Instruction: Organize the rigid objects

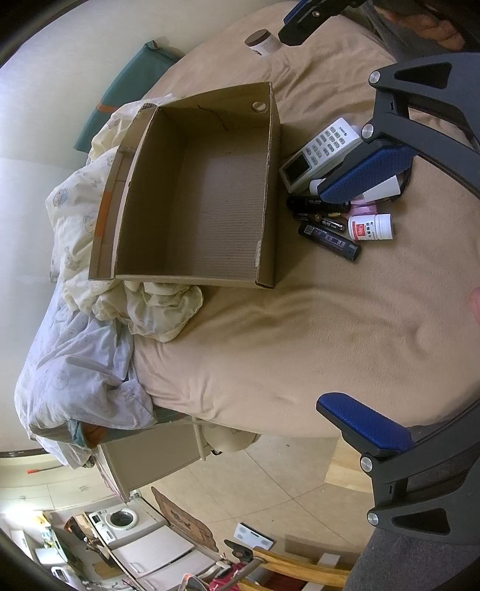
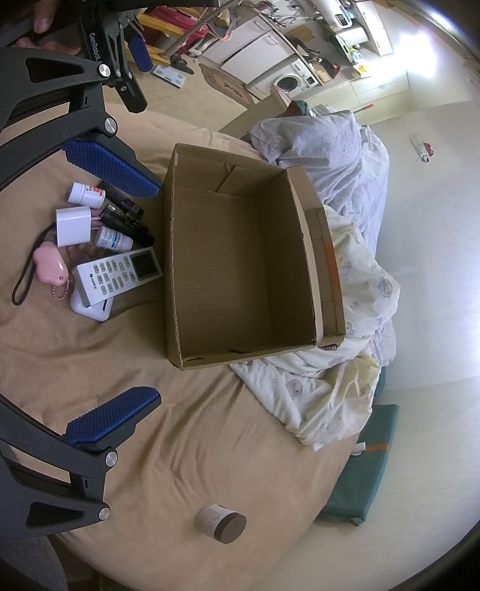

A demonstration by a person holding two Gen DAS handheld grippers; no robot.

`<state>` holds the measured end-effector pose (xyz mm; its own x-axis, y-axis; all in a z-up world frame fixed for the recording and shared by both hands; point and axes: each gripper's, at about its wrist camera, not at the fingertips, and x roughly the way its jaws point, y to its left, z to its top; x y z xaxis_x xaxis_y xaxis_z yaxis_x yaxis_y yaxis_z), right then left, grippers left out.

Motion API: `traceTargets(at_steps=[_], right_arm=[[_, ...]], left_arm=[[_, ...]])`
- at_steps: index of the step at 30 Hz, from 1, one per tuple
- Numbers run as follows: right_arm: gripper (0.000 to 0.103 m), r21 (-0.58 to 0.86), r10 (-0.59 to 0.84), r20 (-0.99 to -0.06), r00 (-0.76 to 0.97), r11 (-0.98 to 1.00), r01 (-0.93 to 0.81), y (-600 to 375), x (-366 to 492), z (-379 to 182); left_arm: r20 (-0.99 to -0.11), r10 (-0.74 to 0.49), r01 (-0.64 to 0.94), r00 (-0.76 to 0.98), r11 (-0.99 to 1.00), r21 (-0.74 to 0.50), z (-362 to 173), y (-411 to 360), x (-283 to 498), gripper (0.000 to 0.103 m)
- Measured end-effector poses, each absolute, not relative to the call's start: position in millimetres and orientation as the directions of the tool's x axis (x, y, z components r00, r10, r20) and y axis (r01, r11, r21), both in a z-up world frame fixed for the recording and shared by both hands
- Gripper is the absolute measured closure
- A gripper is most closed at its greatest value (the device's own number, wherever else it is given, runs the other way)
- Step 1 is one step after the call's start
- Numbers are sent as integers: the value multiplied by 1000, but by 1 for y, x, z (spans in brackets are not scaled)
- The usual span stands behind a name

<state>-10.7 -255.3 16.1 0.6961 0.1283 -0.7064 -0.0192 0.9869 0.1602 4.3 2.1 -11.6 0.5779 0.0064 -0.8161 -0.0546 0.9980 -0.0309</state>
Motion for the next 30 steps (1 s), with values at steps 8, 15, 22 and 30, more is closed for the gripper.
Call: traceTargets(at_steps=[8, 15, 22, 30], right_arm=[[0, 181, 130, -710, 692, 984, 0, -259, -10, 16], [0, 213, 143, -743, 654, 977, 28, -268, -6, 7], [0, 254, 167, -778, 606, 965, 61, -276, 0, -4], [0, 277, 188, -785, 591, 959, 62, -280, -2, -6]], left_arm=[[-824, 16, -65, 567, 998, -26, -15, 7, 4, 0], [-878, -1, -75, 479, 996, -42, -29, 13, 16, 0], [-952, -62, 61, 299, 997, -46, -57, -15, 58, 11], [-980, -5, 180, 200, 983, 32, -99, -48, 88, 34]])
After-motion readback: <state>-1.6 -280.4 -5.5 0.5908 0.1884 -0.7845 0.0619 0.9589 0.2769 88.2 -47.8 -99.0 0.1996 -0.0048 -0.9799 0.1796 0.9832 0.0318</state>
